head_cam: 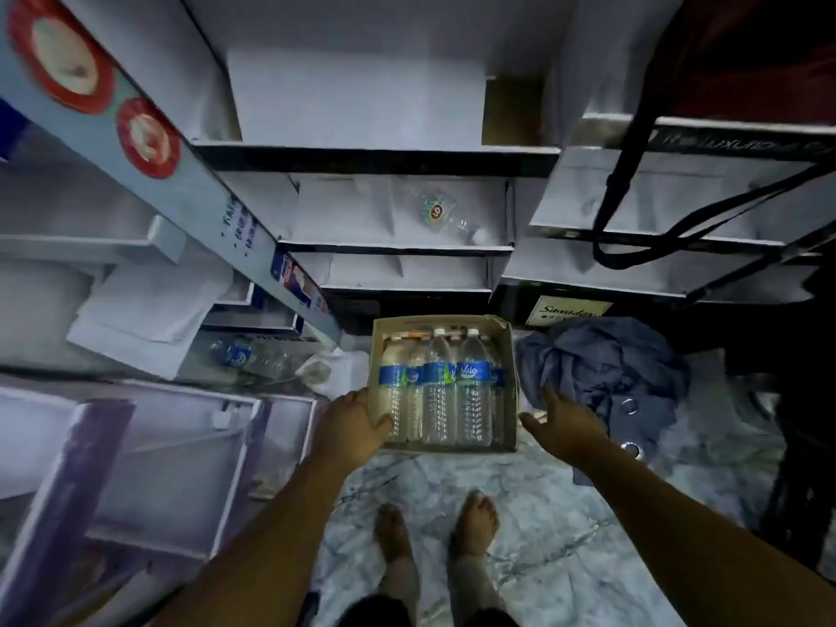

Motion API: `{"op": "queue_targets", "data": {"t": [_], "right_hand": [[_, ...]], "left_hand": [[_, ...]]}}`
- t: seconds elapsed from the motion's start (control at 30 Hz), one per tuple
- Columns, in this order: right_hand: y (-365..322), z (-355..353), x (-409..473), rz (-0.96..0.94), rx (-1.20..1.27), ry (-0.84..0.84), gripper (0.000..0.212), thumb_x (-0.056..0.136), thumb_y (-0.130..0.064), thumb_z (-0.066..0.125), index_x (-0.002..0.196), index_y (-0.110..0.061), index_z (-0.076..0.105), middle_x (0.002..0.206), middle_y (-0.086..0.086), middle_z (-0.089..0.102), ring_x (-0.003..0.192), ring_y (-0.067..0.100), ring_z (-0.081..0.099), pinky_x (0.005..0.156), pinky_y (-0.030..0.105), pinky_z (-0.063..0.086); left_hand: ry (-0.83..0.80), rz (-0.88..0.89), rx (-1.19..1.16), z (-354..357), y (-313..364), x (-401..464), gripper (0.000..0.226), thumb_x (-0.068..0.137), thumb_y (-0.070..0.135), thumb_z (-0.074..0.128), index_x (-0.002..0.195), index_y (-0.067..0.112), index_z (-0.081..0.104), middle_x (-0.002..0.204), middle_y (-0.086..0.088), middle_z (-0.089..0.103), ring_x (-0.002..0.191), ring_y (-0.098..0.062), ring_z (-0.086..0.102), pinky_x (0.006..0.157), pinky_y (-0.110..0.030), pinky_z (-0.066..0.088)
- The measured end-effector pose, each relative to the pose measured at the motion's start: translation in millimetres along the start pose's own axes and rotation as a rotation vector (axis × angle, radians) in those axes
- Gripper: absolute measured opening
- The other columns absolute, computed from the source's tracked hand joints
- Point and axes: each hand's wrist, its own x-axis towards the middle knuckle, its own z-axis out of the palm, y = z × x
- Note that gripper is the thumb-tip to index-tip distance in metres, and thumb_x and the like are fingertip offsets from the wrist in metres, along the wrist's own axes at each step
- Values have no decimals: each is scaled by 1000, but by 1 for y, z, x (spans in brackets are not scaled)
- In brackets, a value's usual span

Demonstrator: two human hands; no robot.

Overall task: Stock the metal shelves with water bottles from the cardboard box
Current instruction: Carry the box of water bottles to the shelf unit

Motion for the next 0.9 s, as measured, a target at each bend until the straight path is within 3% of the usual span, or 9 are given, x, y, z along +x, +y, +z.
{"op": "queue_targets", "data": {"t": [0.13, 0.27, 0.4, 0.5, 0.6, 0.67, 0.8, 0.9], "right_hand": [[18, 45, 72, 49, 70, 2, 69, 90, -58, 49, 144, -19, 33, 141, 10, 49, 124, 31, 49, 99, 42, 43], [31, 89, 144, 37, 112, 11, 56, 90, -44, 58, 136, -16, 40, 127, 10, 59, 110, 30, 59, 85, 32, 45], [44, 132, 209, 48, 91, 71, 56, 91, -38, 55, 137, -12, 35, 125, 16, 58, 107, 35, 59, 84, 42, 49], [51, 156, 247, 49, 167, 182, 56, 87, -30, 64, 133, -10, 38, 123, 18, 56, 104, 38, 59, 75, 36, 43], [56, 174, 273, 42, 293, 304, 54, 84, -23, 71, 127, -7, 43, 115, 16, 58, 101, 38, 59, 77, 40, 47], [58, 181, 281, 74, 420, 352, 54, 84, -20, 72, 127, -9, 42, 105, 5, 58, 96, 31, 60, 80, 42, 50], [69, 188, 290, 89, 532, 399, 53, 87, -19, 69, 134, -15, 45, 99, -5, 58, 90, 17, 58, 81, 35, 48], [79, 193, 299, 102, 572, 419, 50, 88, -18, 67, 134, -20, 46, 102, -2, 63, 97, 23, 63, 84, 38, 51]], "left_hand": [[56, -30, -66, 50, -28, 67, 58, 92, 32, 61, 141, 7, 43, 139, -14, 51, 128, -30, 45, 102, -34, 38], [130, -34, -133, 106, -69, 141, 69, 90, 30, 66, 146, 6, 35, 147, -14, 43, 136, -29, 37, 109, -35, 31], [157, -78, -177, 153, -109, 206, 79, 90, 30, 65, 152, 5, 22, 156, -15, 29, 144, -28, 26, 115, -36, 23], [175, -105, -234, 181, -130, 243, 79, 90, 26, 65, 152, 4, 21, 153, -18, 33, 142, -31, 30, 113, -39, 28], [229, -75, -313, 198, -138, 269, 68, 91, 19, 62, 149, 6, 29, 143, -17, 47, 129, -32, 46, 103, -40, 41], [283, -30, -363, 206, -141, 282, 58, 92, 12, 59, 145, 9, 36, 133, -13, 56, 117, -31, 56, 93, -36, 47], [371, -13, -387, 218, -146, 299, 50, 93, 4, 51, 141, 12, 41, 117, -17, 63, 91, -30, 59, 75, -29, 42], [391, -15, -382, 222, -149, 305, 48, 95, 2, 47, 142, 11, 42, 106, -23, 64, 78, -23, 52, 69, -27, 37]]}}
